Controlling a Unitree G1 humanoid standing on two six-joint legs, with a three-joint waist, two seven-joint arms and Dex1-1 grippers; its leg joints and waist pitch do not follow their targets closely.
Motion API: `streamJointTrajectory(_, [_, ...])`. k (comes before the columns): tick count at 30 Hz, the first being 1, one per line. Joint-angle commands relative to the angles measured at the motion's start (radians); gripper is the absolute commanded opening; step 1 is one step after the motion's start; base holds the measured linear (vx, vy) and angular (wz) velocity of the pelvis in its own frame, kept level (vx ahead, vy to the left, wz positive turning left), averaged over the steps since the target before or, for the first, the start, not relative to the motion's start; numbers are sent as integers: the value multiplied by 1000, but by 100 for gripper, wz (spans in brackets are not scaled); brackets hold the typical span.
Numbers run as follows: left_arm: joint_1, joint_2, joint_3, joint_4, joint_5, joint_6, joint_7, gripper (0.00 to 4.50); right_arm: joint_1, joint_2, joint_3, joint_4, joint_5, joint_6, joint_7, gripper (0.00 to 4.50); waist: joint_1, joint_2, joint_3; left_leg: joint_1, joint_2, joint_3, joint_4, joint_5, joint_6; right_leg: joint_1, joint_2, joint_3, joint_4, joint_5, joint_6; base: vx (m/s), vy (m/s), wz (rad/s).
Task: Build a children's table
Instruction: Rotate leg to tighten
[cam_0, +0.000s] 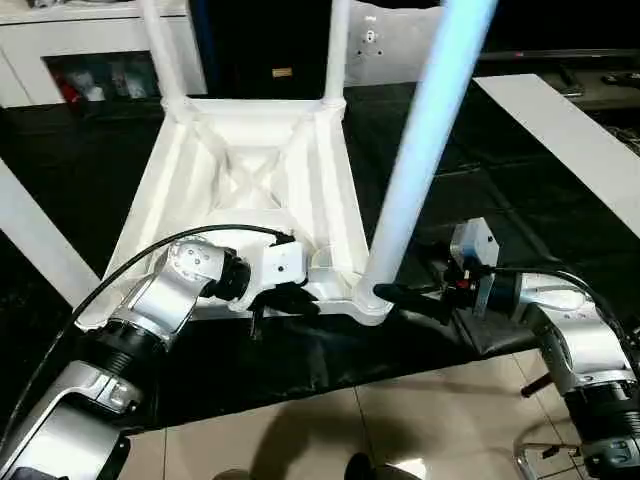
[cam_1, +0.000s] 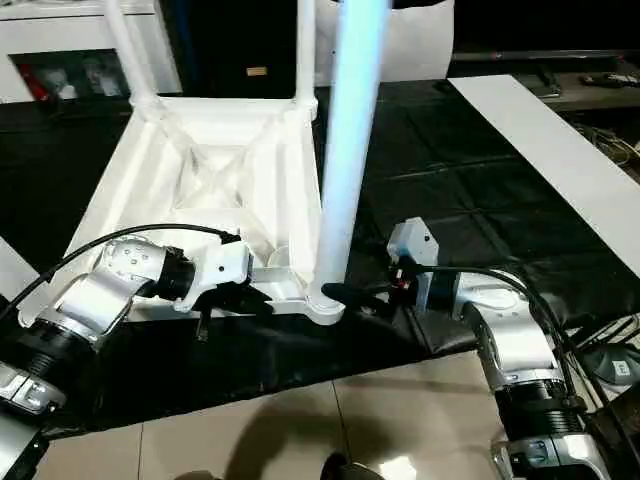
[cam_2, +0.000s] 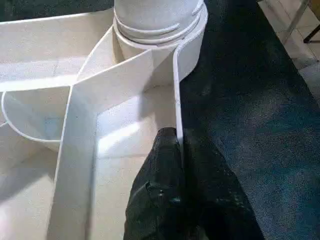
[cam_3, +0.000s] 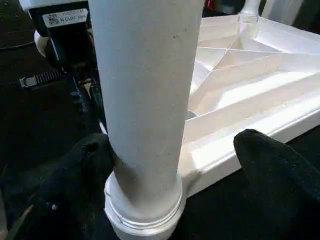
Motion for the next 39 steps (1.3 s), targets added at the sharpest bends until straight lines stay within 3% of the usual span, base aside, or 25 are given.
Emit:
streamJointTrajectory(1, [-12, 10, -60, 9, 8, -61, -102, 0, -38, -30, 52, 33, 14, 8, 122, 400, -3, -18, -90, -17, 26, 11, -61, 19, 138, 89, -76, 77, -54, -384, -12, 0, 0, 0])
streamJointTrajectory(2, [-12, 10, -60, 9, 8, -61, -102, 0, -38, -30, 52, 33, 14, 8, 122, 386, -3, -14, -91, -19, 22, 10, -60, 21, 142, 92, -74, 76, -50, -383, -10, 0, 0, 0])
streamJointTrajectory(4, [-36, 21, -79, 32, 5, -111, -164, 0, -87, -49, 125, 82, 6, 26, 267, 372, -1, -10, -89, -18, 26, 12, -59, 21, 153, 88, -73, 77, -52, -391, -6, 0, 0, 0])
streamJointTrajectory(5, [-39, 21, -80, 38, 5, -118, -166, 0, -93, -51, 134, 90, 1, 23, 286, 372, 2, -9, -89, -17, 27, 12, -59, 19, 153, 86, -74, 77, -53, -394, -7, 0, 0, 0])
streamJointTrajectory(11, [-52, 15, -75, 67, 5, -147, -179, 0, -120, -57, 152, 134, -11, 8, 337, 304, 24, -11, -91, -12, 37, 12, -61, 47, 136, 83, -79, 82, -44, -372, -28, 0, 0, 0])
streamJointTrajectory(15, [-60, 13, -72, 91, 6, -171, -188, 0, -152, -58, 165, 173, 0, 11, 381, 278, 25, -15, -91, -14, 31, 17, -60, 35, 126, 85, -79, 81, -49, -404, -9, 0, 0, 0])
streamJointTrajectory(23, [-62, 18, -67, 108, 6, -184, -195, 0, -155, -59, 186, 177, 11, 35, 438, 212, 27, -17, -92, -15, 32, 19, -60, 38, 129, 83, -78, 81, -47, -403, -8, 0, 0, 0])
streamJointTrajectory(28, [-50, 9, -50, 98, -9, -138, -177, 0, -120, -47, 172, 136, 55, 100, 439, 195, 27, -14, -89, -13, 32, 21, -62, 27, 121, 82, -75, 80, -52, -418, 5, 0, 0, 0])
streamJointTrajectory(29, [-44, 5, -44, 86, -11, -106, -162, 0, -103, -40, 163, 113, 73, 131, 427, 195, 28, -10, -89, -12, 33, 19, -62, 30, 122, 82, -75, 81, -51, -410, 3, 0, 0, 0])
streamJointTrajectory(33, [-35, -8, -29, 63, -16, -40, -129, 0, -59, -22, 147, 50, 107, 190, 389, 193, 30, -12, -88, -11, 36, 20, -63, 44, 120, 81, -76, 83, -50, -391, -5, 0, 0, 0])
streamJointTrajectory(34, [-30, -16, -22, 50, -23, -16, -117, 0, -43, -16, 143, 28, 118, 207, 375, 193, 29, -13, -88, -15, 31, 20, -62, 32, 116, 84, -76, 79, -52, -408, -1, 0, 0, 0])
streamJointTrajectory(39, [2, -62, -1, -36, -34, 126, -23, 0, 44, 43, 138, -56, 102, 221, 224, 193, 23, -11, -79, -8, 27, 22, -67, -19, 93, 80, -76, 74, -72, -480, 31, 0, 0, 0])
